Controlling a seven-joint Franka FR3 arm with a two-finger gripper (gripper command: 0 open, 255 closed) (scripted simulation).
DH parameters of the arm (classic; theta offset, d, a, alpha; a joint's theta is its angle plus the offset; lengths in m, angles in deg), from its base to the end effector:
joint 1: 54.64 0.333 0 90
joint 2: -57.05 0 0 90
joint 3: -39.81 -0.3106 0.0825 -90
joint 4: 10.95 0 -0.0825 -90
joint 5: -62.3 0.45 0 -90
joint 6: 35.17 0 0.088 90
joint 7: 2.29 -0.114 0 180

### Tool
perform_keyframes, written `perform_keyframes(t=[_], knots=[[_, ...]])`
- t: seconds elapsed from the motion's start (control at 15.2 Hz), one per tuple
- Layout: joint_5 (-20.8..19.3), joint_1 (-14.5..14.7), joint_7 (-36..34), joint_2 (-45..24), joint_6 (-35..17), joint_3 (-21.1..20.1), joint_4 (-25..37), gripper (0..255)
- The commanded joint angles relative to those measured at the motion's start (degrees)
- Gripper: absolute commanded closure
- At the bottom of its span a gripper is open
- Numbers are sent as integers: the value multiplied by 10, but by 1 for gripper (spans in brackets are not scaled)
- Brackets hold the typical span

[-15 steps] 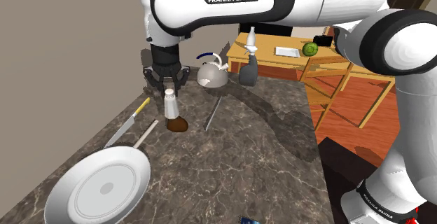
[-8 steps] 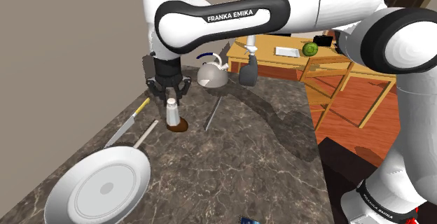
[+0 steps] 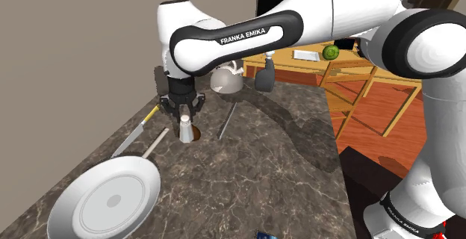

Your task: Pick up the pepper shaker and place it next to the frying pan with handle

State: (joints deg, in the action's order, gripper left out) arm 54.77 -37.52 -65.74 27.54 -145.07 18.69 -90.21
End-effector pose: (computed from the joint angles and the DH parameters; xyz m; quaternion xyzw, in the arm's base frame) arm 0.6355 0.4283 0.4038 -0.9744 0.2216 0.0035 0.0374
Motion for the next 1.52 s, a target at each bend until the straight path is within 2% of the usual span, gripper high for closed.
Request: perform_keyframes(t=[0.0,0.59,1.12,1.19,1.45], knots=[[-2,0,-1,-4,-14,1,-10,255],[-9,0,-4,-22,-75,5,-54,255],[-9,0,-4,-22,-75,5,-54,255],[-9,0,-4,-22,-75,5,-54,0],[-9,0,-4,-22,-75,5,-54,0]])
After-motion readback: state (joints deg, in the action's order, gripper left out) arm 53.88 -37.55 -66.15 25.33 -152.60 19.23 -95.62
